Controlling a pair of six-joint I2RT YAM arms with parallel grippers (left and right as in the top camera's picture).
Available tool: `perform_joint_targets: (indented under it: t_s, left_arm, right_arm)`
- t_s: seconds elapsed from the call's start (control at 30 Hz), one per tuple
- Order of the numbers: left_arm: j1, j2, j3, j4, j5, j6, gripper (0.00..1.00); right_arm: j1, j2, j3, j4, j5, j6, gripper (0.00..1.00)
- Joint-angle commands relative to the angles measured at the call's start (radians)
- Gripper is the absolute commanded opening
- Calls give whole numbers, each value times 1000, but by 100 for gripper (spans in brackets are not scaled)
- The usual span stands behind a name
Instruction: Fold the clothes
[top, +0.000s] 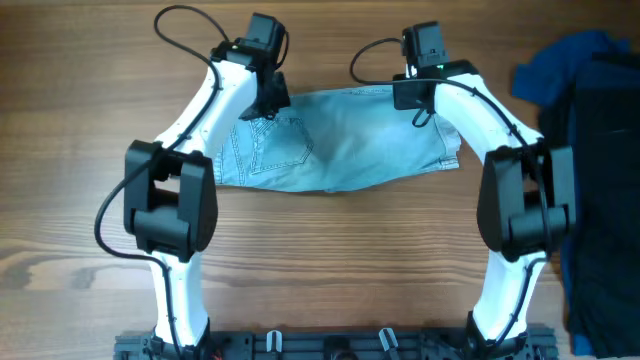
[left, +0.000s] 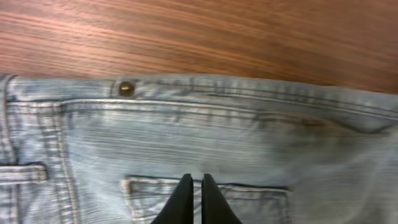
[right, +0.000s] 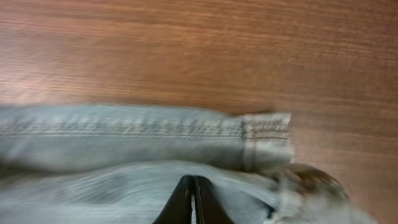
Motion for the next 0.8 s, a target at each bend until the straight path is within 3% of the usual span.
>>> perform_joint_targets:
  t_s: [0.0, 0.27, 0.37, 0.43, 0.5, 0.6, 0.67, 0.77]
  left_arm:
    - [64, -10, -1, 1, -23, 23, 4]
    - [159, 34, -60, 87, -22, 29, 4]
    - [185, 59, -76, 165, -22, 85, 4]
    - [196, 39, -54, 214, -23, 195, 4]
    - [198, 5, -16, 209, -53, 210, 4]
    - [195, -97, 19, 182, -63, 151, 4]
    - [188, -163, 18, 87, -14, 44, 4]
    - [181, -159, 14, -33, 32, 10, 4]
  right_arm:
    - [-55, 85, -4, 57, 47, 13, 4]
    - [-92, 132, -4, 94, 10, 9, 4]
    - [-92, 131, -1, 119, 10, 0, 4]
    - [-91, 86, 26, 84, 9, -36, 4]
    - [-91, 26, 43, 45, 9, -35, 4]
    - [-91, -105, 47, -37, -54, -34, 4]
    - [-92, -182, 47, -177, -160, 19, 6]
    - [-92, -193, 40, -332, -179, 91, 6]
